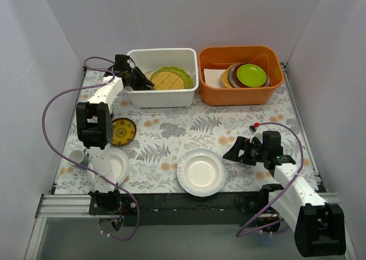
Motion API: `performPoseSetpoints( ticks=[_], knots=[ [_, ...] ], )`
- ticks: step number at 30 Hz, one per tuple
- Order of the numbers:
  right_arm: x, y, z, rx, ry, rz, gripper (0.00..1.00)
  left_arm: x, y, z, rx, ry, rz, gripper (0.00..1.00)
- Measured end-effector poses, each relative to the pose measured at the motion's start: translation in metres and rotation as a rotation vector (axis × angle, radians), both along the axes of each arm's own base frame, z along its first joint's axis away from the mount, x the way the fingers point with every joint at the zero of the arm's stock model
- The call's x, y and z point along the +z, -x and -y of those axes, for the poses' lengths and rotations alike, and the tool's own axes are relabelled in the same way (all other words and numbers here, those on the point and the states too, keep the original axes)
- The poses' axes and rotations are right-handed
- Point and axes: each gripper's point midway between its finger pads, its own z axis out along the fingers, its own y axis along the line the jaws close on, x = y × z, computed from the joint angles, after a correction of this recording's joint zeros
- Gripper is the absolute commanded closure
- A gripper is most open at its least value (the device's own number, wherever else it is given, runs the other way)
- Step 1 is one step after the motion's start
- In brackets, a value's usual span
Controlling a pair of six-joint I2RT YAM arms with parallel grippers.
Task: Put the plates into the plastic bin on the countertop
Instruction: Place the plate in the plastic bin, then pick up the plate at the center of the board.
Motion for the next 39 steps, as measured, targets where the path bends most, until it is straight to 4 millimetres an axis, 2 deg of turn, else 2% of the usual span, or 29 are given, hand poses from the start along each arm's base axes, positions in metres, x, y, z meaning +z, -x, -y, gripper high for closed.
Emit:
performPoseSetpoints(
  ticks=[10,15,17,21,26,28,31,33,35,36,39],
  knots=[
    [0.000,0.000,0.000,0.000,0.000,0.003,0.02,0.002,0.003,-0.004,-0.001,-0.006,-0.016,0.46],
    [0.001,0.000,0.000,0.000,-0.001,0.005,0.02,0.016,0.001,-0.007,-0.005,0.000,-0.005,0.30],
    [0.001,0.000,0.000,0.000,-0.001,0.007,0.02,0.027,-0.002,-0.009,-0.006,0.003,0.021,0.27],
    [0.003,-0.001,0.000,0.000,-0.003,0.017,0.02,0.065,-0.006,-0.017,-0.007,0.025,0.112,0.21],
    [0.006,-0.001,-0.001,0.002,-0.006,0.027,0.02,0.139,-0.001,-0.013,-0.052,0.105,0.288,0.18],
    [0.007,-0.001,-0.001,0.002,-0.008,0.033,0.02,0.176,0.008,-0.004,-0.095,0.156,0.374,0.18],
    [0.009,-0.001,-0.002,0.004,-0.013,0.040,0.02,0.217,0.030,0.009,-0.158,0.208,0.465,0.18],
    [0.010,-0.001,-0.002,0.006,-0.018,0.045,0.02,0.232,0.051,0.016,-0.192,0.229,0.501,0.17],
    [0.012,-0.001,-0.003,0.007,-0.024,0.047,0.02,0.238,0.081,0.025,-0.230,0.245,0.513,0.15],
    [0.013,-0.001,-0.004,0.007,-0.029,0.047,0.02,0.240,0.096,0.030,-0.250,0.253,0.521,0.09],
    [0.014,0.000,-0.005,0.007,-0.039,0.045,0.02,0.235,0.143,0.040,-0.298,0.270,0.525,0.02]
  ],
)
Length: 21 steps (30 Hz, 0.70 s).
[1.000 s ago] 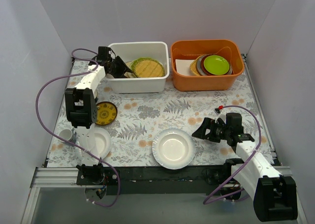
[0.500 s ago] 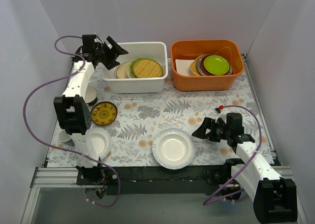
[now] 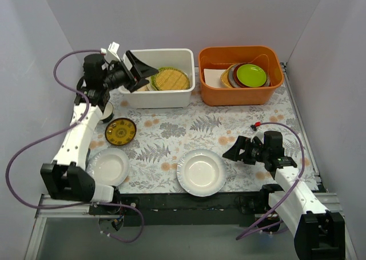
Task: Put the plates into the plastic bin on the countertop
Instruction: Pick up the plate at the center of the board.
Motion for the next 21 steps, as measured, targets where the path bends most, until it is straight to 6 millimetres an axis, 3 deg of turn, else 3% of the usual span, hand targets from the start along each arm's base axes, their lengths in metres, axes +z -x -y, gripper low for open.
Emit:
performPoseSetpoints(
  ticks=[3,8,14,21],
  knots=[
    [0.001,0.000,0.000,-0.001,-0.001,0.005,0.02,-0.014,0.041,0.003,-0.020,-0.002,-0.007,0.02],
    [0.002,0.001,0.000,-0.004,-0.003,0.005,0.02,-0.037,0.087,0.003,-0.032,0.001,-0.014,0.02],
    [0.001,0.004,0.000,-0.013,-0.009,-0.017,0.02,-0.078,0.112,0.003,-0.023,-0.005,-0.090,0.02],
    [-0.001,0.006,0.000,-0.020,-0.014,-0.030,0.02,-0.159,0.137,0.010,-0.007,-0.033,-0.303,0.02]
  ],
)
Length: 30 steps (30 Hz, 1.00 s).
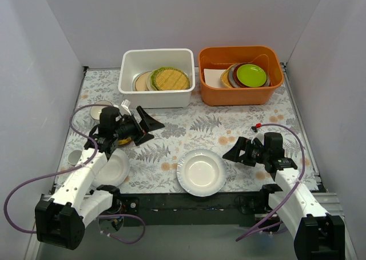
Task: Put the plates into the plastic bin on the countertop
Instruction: Pick up the plate at the center of the board.
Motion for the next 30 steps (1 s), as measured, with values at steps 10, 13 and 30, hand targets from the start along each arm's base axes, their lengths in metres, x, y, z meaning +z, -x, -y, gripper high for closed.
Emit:
performPoseSetpoints(
  ticks=[10,13,30],
  knots=[
    [-0.007,0.005,0.000,-0.010,-0.007,-0.030,0.02,-0.082,0.044,0.025,-0.053,-0.063,-0.240,0.04],
    [-0.010,0.006,0.000,-0.013,-0.009,-0.038,0.02,-0.097,0.055,0.033,-0.068,-0.066,-0.270,0.07],
    [-0.011,0.005,-0.001,-0.013,-0.011,-0.043,0.02,-0.162,0.107,0.086,-0.229,-0.159,-0.424,0.44]
  ],
)
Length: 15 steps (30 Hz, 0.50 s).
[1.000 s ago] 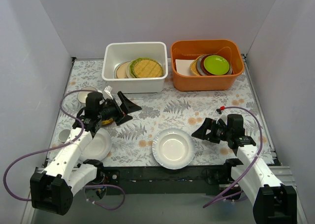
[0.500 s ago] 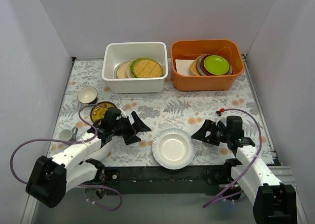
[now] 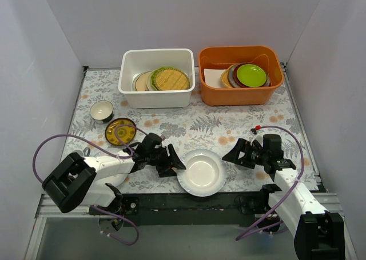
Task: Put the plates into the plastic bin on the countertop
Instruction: Pick up the plate at the center of the board.
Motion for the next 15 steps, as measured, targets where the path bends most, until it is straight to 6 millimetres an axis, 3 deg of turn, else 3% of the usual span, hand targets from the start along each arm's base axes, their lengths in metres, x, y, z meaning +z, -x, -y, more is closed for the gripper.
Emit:
performPoseSetpoints(
  ticks=[10,15],
  knots=[
    [-0.002,0.001,-0.001,0.005,-0.003,-0.012,0.02,-0.008,0.005,0.021,-0.036,0.000,-0.006,0.55],
    [-0.004,0.002,-0.001,0.006,-0.003,-0.015,0.02,-0.012,0.006,0.033,-0.059,-0.008,-0.012,0.71]
  ],
)
